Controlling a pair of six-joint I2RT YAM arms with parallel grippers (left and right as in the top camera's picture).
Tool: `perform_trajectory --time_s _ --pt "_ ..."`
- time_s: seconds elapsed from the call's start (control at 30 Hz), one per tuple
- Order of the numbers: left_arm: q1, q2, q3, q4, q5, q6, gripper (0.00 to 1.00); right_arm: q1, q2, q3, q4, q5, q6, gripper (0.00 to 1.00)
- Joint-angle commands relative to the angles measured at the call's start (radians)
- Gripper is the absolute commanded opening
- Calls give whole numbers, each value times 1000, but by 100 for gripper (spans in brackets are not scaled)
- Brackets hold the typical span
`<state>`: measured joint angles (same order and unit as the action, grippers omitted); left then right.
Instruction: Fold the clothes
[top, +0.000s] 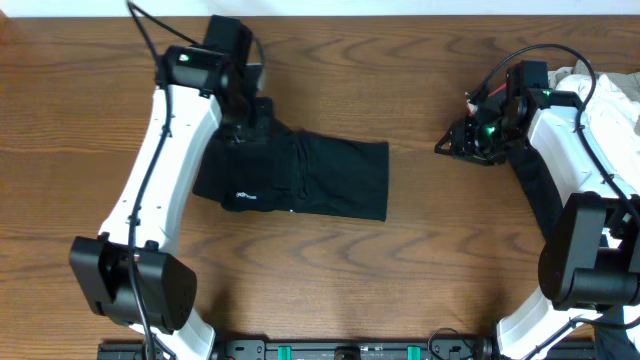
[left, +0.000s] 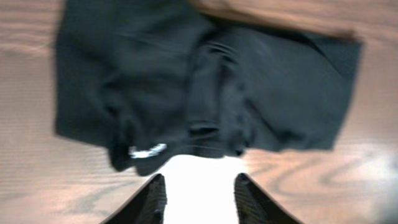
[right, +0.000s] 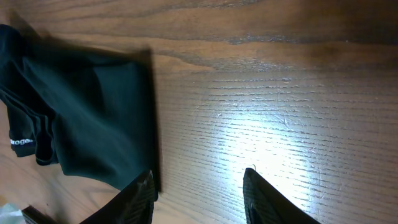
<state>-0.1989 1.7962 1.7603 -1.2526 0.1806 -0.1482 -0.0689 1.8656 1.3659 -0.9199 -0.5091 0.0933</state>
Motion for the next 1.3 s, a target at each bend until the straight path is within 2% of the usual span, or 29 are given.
perform_trajectory --time_s 0.0,0.07,0.13,0.23,0.4,0.73,1.03,1.2,1.27 --pt "87 13 -12 22 -57 -71 57 -2 -18 7 -4 -19 -20 45" --pt "141 16 -45 53 59 8 66 -2 -18 7 -6 -19 -20 45" --pt "183 27 -85 68 159 106 70 -2 -18 7 -6 -19 -20 45" --pt "230 69 -152 76 182 211 71 -2 -18 7 -5 -19 -20 46" --pt "301 174 -220 152 233 281 71 -2 -18 7 -9 -19 -20 46" --pt "401 364 -220 204 350 351 71 -2 -18 7 -35 -19 -21 46" --pt "352 505 -220 204 448 394 71 -2 -18 7 -42 -19 -20 45" --pt "305 522 -222 204 463 402 71 -2 -18 7 -43 -20 -20 46" --pt "297 521 -222 204 463 402 66 -2 -18 7 -42 -19 -20 46"
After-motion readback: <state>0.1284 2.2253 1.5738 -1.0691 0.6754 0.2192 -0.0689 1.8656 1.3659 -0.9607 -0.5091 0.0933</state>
